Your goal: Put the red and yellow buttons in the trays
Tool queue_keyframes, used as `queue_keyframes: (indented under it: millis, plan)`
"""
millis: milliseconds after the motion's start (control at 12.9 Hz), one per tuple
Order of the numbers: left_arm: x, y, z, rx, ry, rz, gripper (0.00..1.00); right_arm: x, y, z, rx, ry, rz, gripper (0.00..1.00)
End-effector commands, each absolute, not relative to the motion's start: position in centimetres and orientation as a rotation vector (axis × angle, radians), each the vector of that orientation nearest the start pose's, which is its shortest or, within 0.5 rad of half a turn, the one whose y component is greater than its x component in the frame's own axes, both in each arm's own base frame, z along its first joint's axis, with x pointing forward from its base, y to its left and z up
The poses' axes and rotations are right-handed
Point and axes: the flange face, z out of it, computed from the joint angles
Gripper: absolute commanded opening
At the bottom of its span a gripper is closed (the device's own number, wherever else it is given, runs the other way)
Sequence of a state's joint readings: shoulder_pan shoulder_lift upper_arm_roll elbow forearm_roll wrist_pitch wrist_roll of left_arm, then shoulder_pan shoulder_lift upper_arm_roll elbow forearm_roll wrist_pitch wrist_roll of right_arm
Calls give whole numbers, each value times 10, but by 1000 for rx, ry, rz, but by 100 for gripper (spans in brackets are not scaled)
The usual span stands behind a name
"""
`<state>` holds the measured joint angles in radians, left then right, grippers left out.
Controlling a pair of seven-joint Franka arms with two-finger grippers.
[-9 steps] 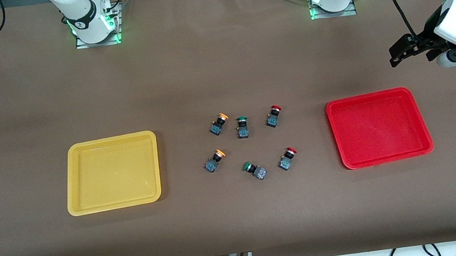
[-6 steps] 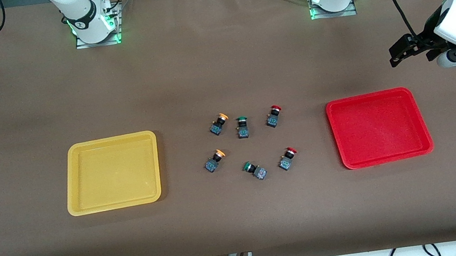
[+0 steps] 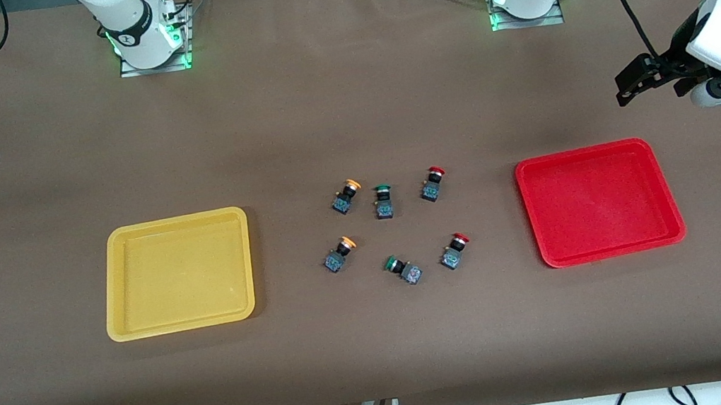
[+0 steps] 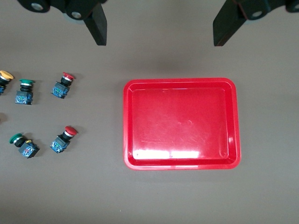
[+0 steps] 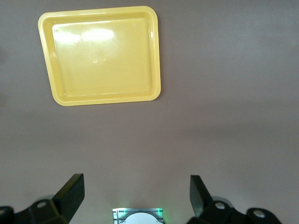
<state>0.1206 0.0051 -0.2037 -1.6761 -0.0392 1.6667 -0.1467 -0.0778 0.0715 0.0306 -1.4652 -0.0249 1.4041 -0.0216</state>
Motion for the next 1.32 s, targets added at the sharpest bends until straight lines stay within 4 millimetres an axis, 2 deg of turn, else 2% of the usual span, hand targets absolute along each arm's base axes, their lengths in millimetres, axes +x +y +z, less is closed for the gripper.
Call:
queue_keyframes:
  millis: [0,233,543,698,776,853,1008,1086,1163,1241]
  plan:
    - [550,-50,583,-3187,-79,38,100,560,-33,623,-3154,38,198,100]
    - [550,-50,584,-3187,-77,40,100,563,-29,618,-3152,35,207,100]
    - [556,-49,575,-3189,-72,66,100,574,-17,596,-3124,3,264,100]
    - [558,-54,570,-3190,-53,79,100,585,-10,575,-3115,-26,311,100]
    - [564,-59,559,-3194,-37,111,100,589,-10,564,-3113,-43,335,100]
    - [573,-81,539,-3193,21,166,100,592,-11,558,-3113,-43,357,100]
    - [578,-111,525,-3193,93,204,100,593,-7,556,-3113,-19,357,100]
    - [580,-123,513,-3190,136,238,100,596,0,549,-3114,23,367,100]
    - [583,-129,498,-3193,154,280,100,604,13,536,-3119,93,361,100]
    - [585,-148,488,-3199,205,304,100,616,27,516,-3116,161,357,100]
